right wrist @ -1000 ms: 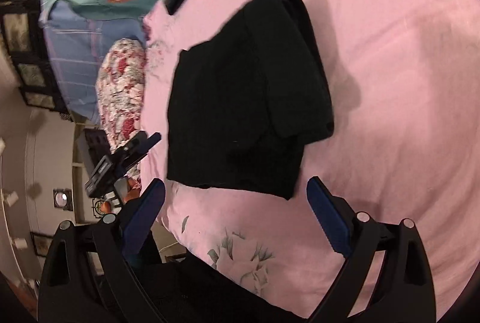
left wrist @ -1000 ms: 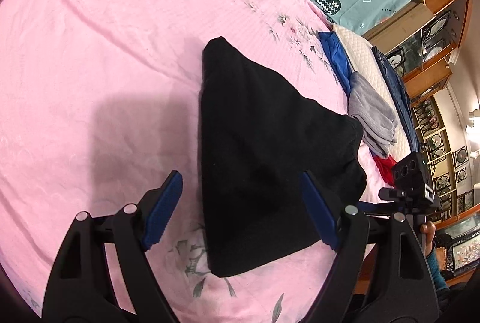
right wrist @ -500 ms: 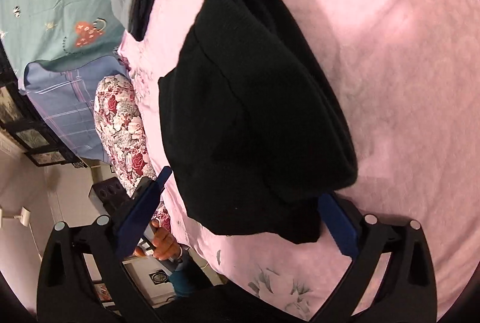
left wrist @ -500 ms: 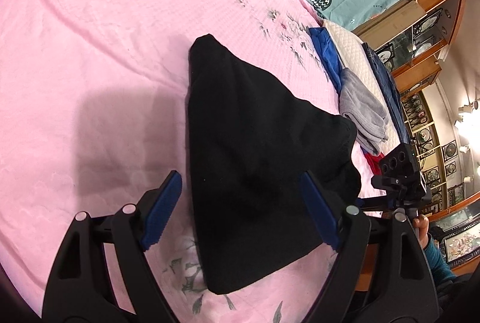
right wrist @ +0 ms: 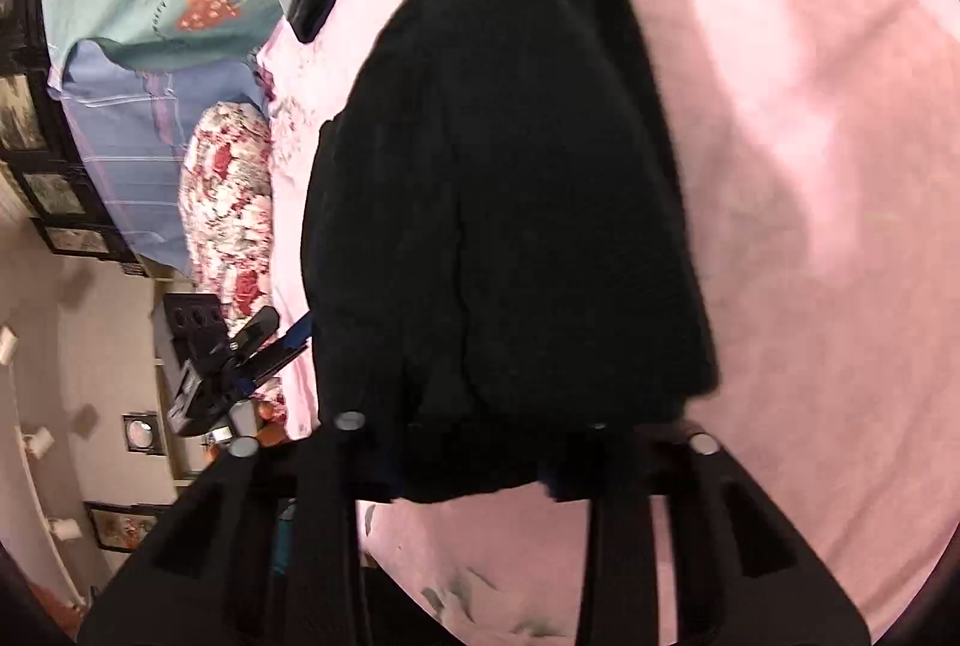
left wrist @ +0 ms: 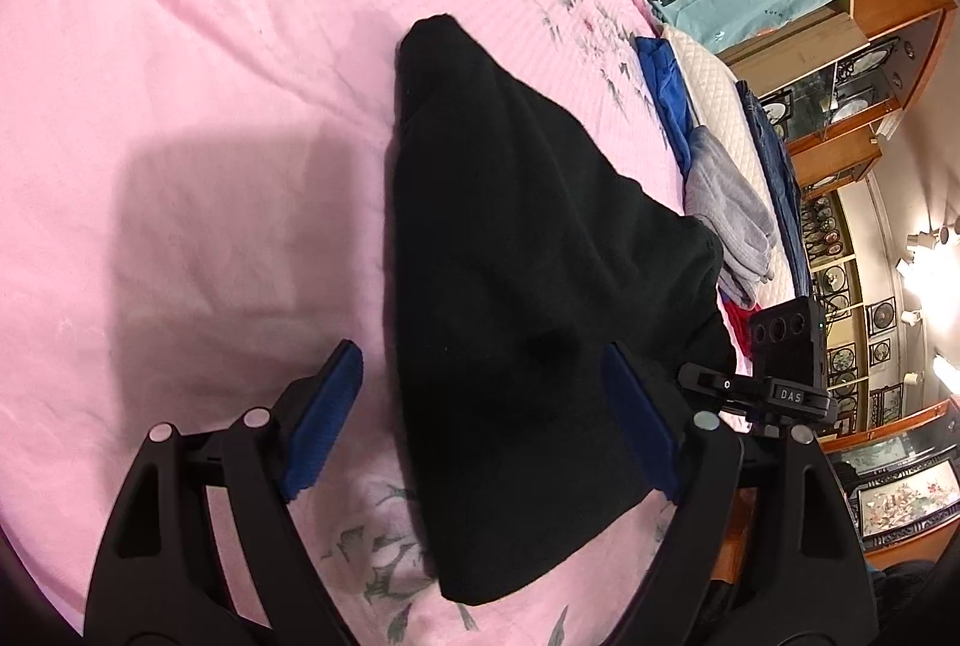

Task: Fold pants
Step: 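Grasp the folded sweatpants bundle with both tools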

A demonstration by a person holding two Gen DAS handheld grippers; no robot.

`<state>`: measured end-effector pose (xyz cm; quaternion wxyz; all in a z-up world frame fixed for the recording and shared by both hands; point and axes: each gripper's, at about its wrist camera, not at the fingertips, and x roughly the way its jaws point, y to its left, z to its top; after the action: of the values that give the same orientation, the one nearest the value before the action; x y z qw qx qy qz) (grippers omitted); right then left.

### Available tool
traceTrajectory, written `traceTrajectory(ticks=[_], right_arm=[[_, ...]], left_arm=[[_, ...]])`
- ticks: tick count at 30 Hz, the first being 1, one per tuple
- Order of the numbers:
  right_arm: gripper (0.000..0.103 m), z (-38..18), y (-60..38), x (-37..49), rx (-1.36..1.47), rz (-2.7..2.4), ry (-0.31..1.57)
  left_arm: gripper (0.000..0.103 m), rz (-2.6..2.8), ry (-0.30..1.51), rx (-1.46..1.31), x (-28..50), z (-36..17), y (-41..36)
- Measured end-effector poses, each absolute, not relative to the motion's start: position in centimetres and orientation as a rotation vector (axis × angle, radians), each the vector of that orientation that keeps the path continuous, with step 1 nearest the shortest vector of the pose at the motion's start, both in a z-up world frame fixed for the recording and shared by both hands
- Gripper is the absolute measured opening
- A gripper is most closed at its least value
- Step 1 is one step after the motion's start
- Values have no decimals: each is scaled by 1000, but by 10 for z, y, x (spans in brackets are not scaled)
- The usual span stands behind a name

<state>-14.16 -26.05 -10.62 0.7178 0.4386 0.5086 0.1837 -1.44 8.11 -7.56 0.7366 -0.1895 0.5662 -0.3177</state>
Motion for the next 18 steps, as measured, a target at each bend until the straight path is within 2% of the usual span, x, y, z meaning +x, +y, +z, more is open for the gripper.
traceTrajectory(ticks=[2,5,13,15,18], right_arm=[[27,-104,-260,-144,935,407,1110],[26,-104,-260,-142,927,417,1109],[25,-106,-260,-143,936,431,1108],[25,-105,-260,-144,937,432,1108],[25,-105,-260,-145,938,433,1104]], left_arm=[[87,-717,1241,-423,-15,-77,81],[98,-739,1226,-430,-15,-78,76],[98,-787,1196,-344,-8,-79,32],[96,-802,1194,-381,-8,-80,34],[74,-804,1195,-404,-6,-84,36]])
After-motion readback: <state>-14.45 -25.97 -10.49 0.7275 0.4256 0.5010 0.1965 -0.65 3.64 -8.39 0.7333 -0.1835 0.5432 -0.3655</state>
